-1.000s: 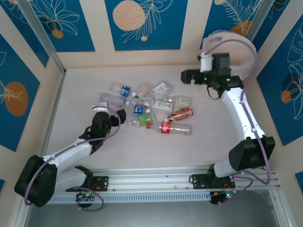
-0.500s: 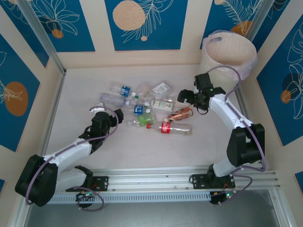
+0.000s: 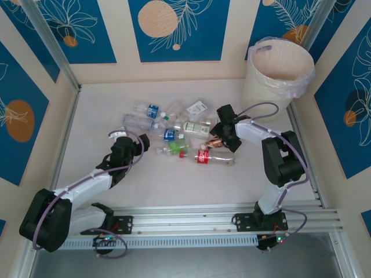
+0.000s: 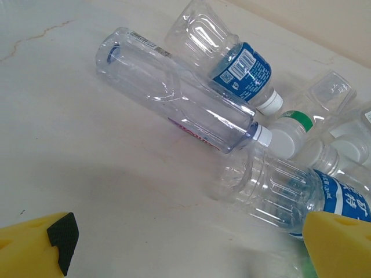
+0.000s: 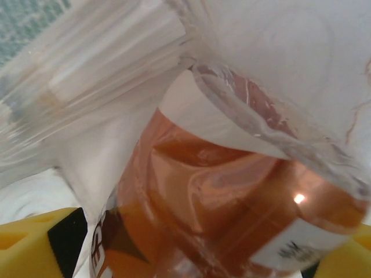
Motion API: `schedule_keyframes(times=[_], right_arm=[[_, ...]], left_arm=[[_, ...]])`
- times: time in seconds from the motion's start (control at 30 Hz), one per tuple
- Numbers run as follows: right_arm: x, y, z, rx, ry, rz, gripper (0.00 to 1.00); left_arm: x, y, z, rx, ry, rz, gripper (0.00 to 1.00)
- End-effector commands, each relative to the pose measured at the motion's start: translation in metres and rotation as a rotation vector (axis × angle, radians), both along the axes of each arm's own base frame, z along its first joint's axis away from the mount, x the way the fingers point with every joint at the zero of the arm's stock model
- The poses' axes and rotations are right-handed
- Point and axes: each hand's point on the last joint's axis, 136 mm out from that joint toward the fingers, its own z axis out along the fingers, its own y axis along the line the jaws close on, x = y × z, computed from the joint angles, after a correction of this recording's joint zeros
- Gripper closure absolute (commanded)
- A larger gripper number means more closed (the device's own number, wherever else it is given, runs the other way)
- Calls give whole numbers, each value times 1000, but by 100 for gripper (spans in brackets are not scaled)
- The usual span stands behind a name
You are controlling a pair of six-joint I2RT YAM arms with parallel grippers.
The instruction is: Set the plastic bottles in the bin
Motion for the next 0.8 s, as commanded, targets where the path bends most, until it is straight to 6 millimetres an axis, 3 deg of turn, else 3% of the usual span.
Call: schedule_keyframes(times=[0.0,0.1,0.17,0.3,0.47,0.63,0.77], right_arm=[[6,-9,-9,-32,-14,-101,10],[6,-16,-15,-31,-31,-125,20],[9,-21,-9,-16,-88,-134,31],[13,-34,21,-35,-226,-143,45],[7,-45,54,-64,-331,-151,50],[3,-52,84,-66,-461,-134,61],[4,-54,122,-69,-652,-79,65]], left_arm=[[-1,9,-4,7,16,31,0],[-1,10,-5,6,22,35,0],[-1,11,-5,5,22,36,0],[-3,13,-7,3,28,44,0],[-2,13,-9,-23,31,54,0],[0,12,-12,-44,40,58,0],[0,11,-13,-55,44,62,0]])
